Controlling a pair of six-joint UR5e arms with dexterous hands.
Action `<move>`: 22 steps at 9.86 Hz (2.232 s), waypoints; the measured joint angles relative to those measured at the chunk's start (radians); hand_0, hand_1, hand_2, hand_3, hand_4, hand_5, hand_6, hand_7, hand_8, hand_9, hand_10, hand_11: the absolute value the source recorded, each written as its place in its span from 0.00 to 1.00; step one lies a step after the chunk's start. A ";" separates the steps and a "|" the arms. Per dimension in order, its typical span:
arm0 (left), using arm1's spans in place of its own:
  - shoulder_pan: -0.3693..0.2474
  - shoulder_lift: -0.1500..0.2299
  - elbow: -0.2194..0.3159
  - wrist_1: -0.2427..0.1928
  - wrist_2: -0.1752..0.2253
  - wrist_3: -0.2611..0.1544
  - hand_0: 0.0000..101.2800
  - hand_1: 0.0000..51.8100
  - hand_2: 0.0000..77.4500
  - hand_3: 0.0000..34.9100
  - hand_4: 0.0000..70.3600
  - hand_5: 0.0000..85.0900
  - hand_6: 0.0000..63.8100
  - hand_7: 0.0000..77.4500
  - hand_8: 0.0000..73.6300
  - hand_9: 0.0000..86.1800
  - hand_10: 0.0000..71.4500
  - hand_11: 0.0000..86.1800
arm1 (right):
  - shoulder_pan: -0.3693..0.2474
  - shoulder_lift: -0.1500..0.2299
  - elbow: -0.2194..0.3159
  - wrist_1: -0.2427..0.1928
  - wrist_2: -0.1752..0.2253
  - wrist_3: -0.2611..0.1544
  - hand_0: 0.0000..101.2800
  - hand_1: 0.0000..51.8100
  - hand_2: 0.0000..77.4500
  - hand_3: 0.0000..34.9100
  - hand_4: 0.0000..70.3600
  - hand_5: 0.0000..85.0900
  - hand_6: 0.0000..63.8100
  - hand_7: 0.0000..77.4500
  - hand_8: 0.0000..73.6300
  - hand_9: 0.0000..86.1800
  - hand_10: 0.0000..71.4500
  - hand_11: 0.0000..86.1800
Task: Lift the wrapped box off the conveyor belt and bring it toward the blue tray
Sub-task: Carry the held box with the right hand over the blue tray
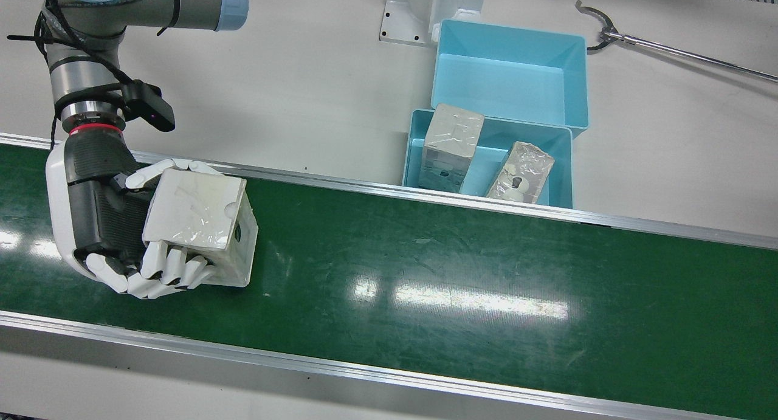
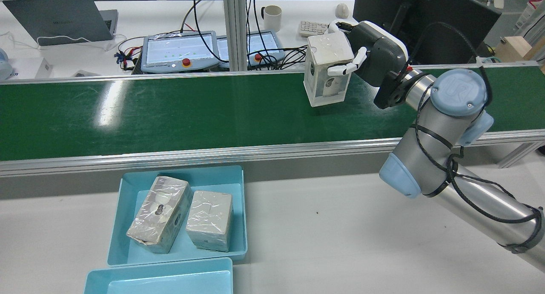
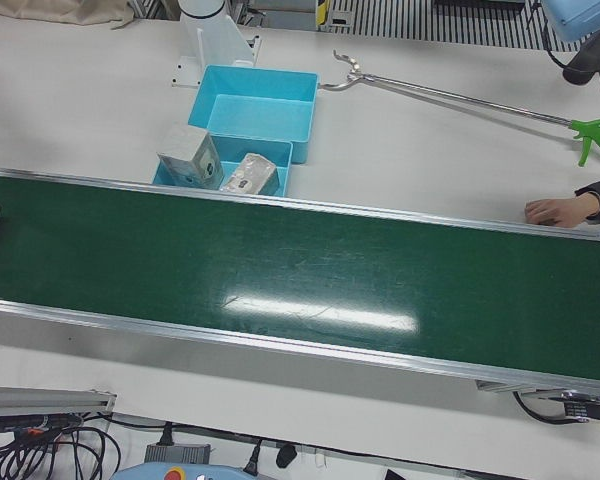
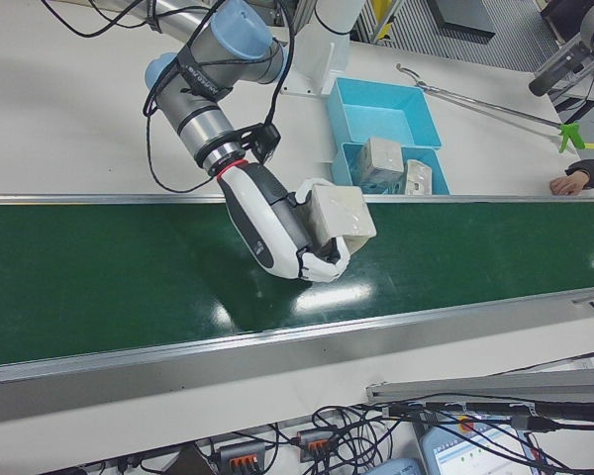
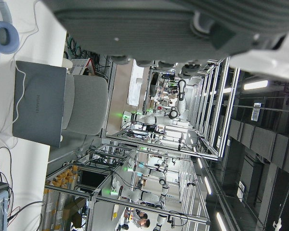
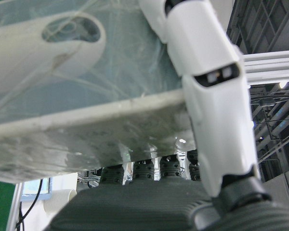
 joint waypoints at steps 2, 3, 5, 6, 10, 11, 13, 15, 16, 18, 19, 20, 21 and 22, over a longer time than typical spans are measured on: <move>0.000 0.000 0.000 0.000 0.000 0.000 0.00 0.00 0.01 0.00 0.00 0.01 0.01 0.00 0.00 0.00 0.01 0.00 | -0.025 0.052 0.073 -0.040 0.002 -0.005 0.51 0.25 0.41 0.01 0.49 0.83 0.56 0.82 0.60 0.59 0.53 0.51; 0.000 0.000 0.000 0.000 0.000 0.000 0.00 0.00 0.01 0.00 0.00 0.01 0.01 0.00 0.00 0.00 0.01 0.00 | -0.062 0.091 0.096 -0.067 0.011 -0.022 0.50 0.02 0.49 0.02 0.52 0.83 0.59 0.87 0.62 0.62 0.56 0.53; 0.000 0.000 0.000 0.000 0.000 0.000 0.00 0.00 0.01 0.00 0.00 0.01 0.01 0.00 0.00 0.00 0.01 0.00 | -0.184 0.155 0.113 -0.095 0.092 -0.072 0.51 0.02 0.50 0.02 0.53 0.83 0.60 0.90 0.63 0.63 0.56 0.54; 0.000 0.000 0.000 0.000 0.000 0.000 0.00 0.00 0.01 0.00 0.00 0.01 0.01 0.00 0.00 0.00 0.01 0.00 | -0.249 0.189 0.112 -0.099 0.143 -0.113 0.51 0.02 0.50 0.02 0.53 0.83 0.60 0.90 0.63 0.63 0.56 0.54; 0.000 0.000 0.000 0.000 0.000 0.000 0.00 0.00 0.01 0.00 0.00 0.01 0.01 0.00 0.00 0.00 0.01 0.00 | -0.432 0.346 0.012 -0.080 0.311 -0.271 0.49 0.00 0.53 0.01 0.62 0.82 0.72 0.90 0.64 0.80 0.56 0.60; 0.000 0.000 0.000 0.000 0.000 0.000 0.00 0.00 0.01 0.00 0.00 0.01 0.01 0.00 0.00 0.00 0.01 0.00 | -0.467 0.368 -0.030 -0.042 0.334 -0.303 0.49 0.00 0.54 0.01 0.64 0.83 0.73 0.90 0.67 0.80 0.56 0.60; 0.000 0.000 0.000 0.000 0.000 0.000 0.00 0.00 0.01 0.00 0.00 0.01 0.01 0.00 0.00 0.00 0.01 0.00 | -0.544 0.386 -0.131 0.080 0.374 -0.348 0.49 0.00 0.54 0.00 0.64 0.83 0.78 0.89 0.71 0.81 0.56 0.60; 0.000 0.000 0.000 0.000 0.000 0.000 0.00 0.00 0.01 0.00 0.00 0.01 0.00 0.00 0.00 0.00 0.01 0.00 | -0.600 0.391 -0.197 0.173 0.393 -0.377 0.49 0.00 0.54 0.00 0.65 0.83 0.79 0.89 0.73 0.81 0.56 0.78; 0.000 0.000 0.000 0.000 0.000 0.000 0.00 0.00 0.01 0.00 0.00 0.01 0.00 0.00 0.00 0.00 0.01 0.00 | -0.615 0.392 -0.216 0.194 0.397 -0.389 0.49 0.00 0.54 0.00 0.65 0.83 0.79 0.89 0.73 0.81 0.56 0.78; 0.000 0.000 0.000 0.000 0.000 0.000 0.00 0.00 0.01 0.00 0.00 0.01 0.01 0.00 0.00 0.00 0.00 0.00 | -0.625 0.396 -0.231 0.215 0.398 -0.400 0.49 0.01 0.51 0.00 0.51 0.88 0.73 0.89 0.61 0.82 0.47 0.72; 0.000 0.000 0.000 0.000 0.000 0.000 0.00 0.00 0.01 0.00 0.00 0.01 0.01 0.00 0.00 0.00 0.01 0.00 | -0.627 0.397 -0.233 0.223 0.398 -0.401 0.49 0.01 0.51 0.00 0.40 0.90 0.66 0.92 0.50 0.87 0.35 0.63; 0.000 0.000 0.000 0.000 0.000 0.000 0.00 0.00 0.01 0.00 0.00 0.01 0.01 0.01 0.00 0.00 0.00 0.00 | -0.627 0.398 -0.231 0.227 0.396 -0.402 0.55 0.01 0.51 0.00 0.27 0.54 0.56 1.00 0.39 0.92 0.19 0.53; 0.000 0.000 0.000 0.000 0.000 0.000 0.00 0.00 0.01 0.00 0.00 0.01 0.01 0.01 0.00 0.00 0.00 0.00 | -0.628 0.397 -0.228 0.229 0.393 -0.402 0.56 0.01 0.51 0.06 0.21 0.50 0.45 1.00 0.25 0.89 0.00 0.42; 0.000 0.000 0.000 0.000 0.000 0.000 0.00 0.00 0.01 0.00 0.00 0.01 0.01 0.01 0.00 0.00 0.01 0.00 | -0.628 0.393 -0.221 0.229 0.390 -0.403 0.56 0.01 0.51 0.06 0.21 0.50 0.45 1.00 0.25 0.89 0.00 0.42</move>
